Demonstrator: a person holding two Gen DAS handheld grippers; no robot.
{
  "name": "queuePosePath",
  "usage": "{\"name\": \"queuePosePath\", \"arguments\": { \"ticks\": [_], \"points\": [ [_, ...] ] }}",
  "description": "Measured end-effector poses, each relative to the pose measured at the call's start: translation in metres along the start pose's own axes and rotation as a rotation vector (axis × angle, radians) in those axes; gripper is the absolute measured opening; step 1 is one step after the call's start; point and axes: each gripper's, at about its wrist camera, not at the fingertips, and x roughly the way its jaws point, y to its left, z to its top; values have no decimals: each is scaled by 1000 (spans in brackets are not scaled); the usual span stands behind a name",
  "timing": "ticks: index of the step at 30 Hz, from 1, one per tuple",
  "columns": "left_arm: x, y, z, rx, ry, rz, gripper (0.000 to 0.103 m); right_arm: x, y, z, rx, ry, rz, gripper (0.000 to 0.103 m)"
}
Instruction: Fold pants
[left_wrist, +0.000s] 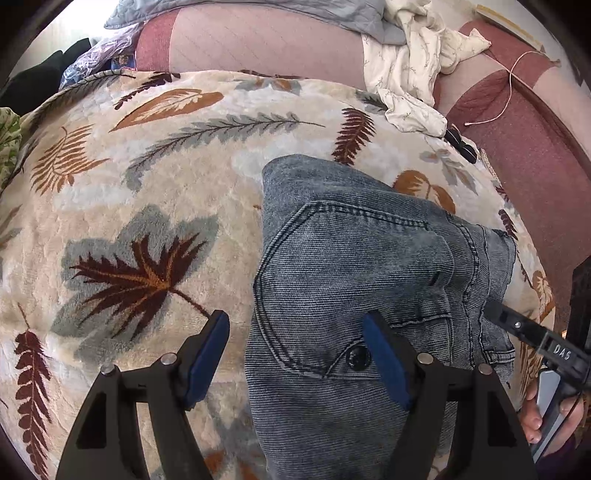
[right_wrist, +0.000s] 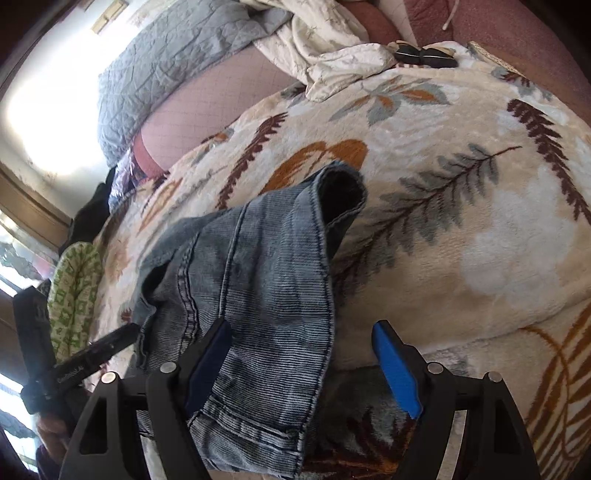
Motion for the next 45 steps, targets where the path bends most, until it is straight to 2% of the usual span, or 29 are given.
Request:
{"name": "queuePosePath", "arguments": {
  "ticks": [4,7,9,28,33,37,40,43,45],
  "points": [
    [6,-2,1,12,9,9,76,5,18,-3,-90,-9,-68,84],
    [9,-3,2,16,11,16,76,12,24,-7,-115,15,-80,84],
    [12,-5,3,19,13,27,80,13,26,-7,-127,6,-95,85],
    [25,-19,14,73,30,46,82,17,42,-10,-199,-32,-165,85],
    [29,-22,15,86,25,67,82,23,36,-6,-158,-17,-126,86],
    [29,-24,14,88,11,80,82,32,20,1,-64,16,-23,86],
    [28,-25,12,98,-5,93,82,34,20,1,-54,10,6,86],
    [25,-30,10,125,-25,117,81,34,23,-1,-66,3,16,80],
    [24,-34,9,139,-35,126,76,33,23,-3,-67,0,23,76]
  ]
}}
